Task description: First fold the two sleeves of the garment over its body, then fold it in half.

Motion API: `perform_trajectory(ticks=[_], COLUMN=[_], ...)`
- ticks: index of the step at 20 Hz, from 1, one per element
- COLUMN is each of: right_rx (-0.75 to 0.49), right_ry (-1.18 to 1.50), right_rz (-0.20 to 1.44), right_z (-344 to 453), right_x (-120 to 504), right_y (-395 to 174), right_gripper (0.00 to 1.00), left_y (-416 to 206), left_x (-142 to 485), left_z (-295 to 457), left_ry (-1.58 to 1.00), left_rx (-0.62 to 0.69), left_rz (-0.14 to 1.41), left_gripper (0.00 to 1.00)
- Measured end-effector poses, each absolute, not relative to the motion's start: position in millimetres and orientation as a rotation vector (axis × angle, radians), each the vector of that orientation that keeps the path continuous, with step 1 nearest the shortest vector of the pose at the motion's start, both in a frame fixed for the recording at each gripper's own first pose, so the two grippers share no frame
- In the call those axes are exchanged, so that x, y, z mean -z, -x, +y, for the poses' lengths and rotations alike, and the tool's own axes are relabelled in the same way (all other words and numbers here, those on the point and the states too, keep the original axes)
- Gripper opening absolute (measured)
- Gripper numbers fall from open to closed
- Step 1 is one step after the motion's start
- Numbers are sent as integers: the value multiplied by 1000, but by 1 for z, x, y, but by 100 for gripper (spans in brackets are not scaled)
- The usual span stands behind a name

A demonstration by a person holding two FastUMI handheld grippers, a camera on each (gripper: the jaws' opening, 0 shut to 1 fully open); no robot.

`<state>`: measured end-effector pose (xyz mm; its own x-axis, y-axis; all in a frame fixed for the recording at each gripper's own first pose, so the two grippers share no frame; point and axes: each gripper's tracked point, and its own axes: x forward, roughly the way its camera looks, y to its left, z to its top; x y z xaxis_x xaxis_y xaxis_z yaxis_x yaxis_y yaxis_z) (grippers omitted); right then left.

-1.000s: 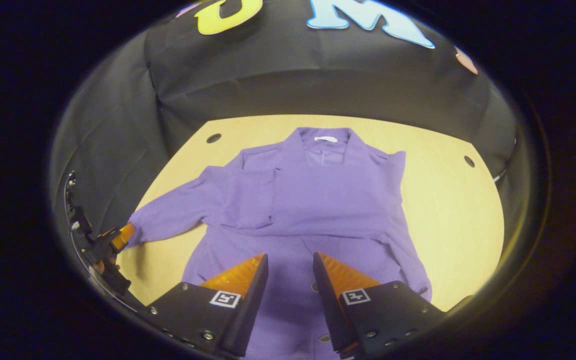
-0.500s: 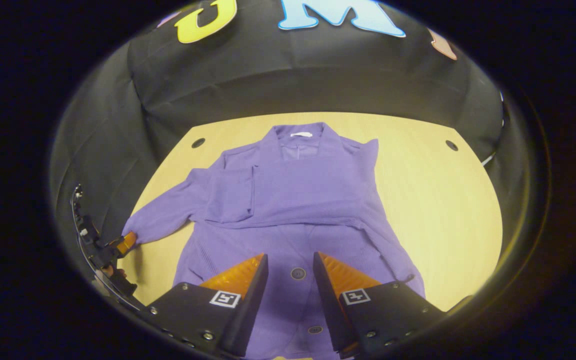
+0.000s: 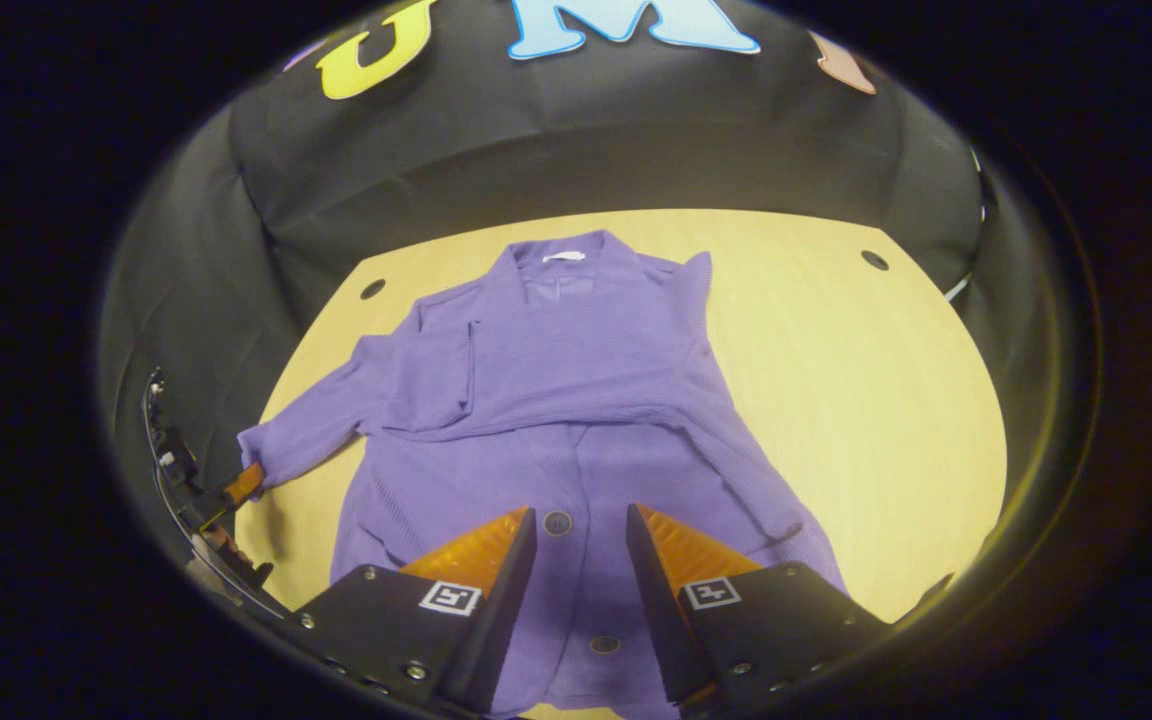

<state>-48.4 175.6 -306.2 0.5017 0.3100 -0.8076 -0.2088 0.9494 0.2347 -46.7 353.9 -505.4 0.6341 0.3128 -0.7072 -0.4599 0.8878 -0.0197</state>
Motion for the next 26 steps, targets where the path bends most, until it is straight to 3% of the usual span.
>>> perform_trajectory(ticks=[6,12,16,17,20,26], right_rx=[-283,-251,-214,-203,-167,-89], right_ry=[-142,-207,-258,-270,-298,-356], right_rz=[996,990,978,975,964,953], right_z=[153,133,113,108,87,38], right_x=[308,310,310,310,310,313], right_y=[51,55,58,58,59,66], right_gripper=[59,59,55,59,55,59], left_y=[36,-13,-57,-68,-99,-139], left_x=[489,441,400,392,368,340], left_z=[343,303,246,229,171,62], left_ry=[173,151,138,131,107,74], left_rx=[-443,-356,-262,-236,-156,-1], left_rz=[757,679,630,622,601,569], left_gripper=[8,8,8,8,8,9])
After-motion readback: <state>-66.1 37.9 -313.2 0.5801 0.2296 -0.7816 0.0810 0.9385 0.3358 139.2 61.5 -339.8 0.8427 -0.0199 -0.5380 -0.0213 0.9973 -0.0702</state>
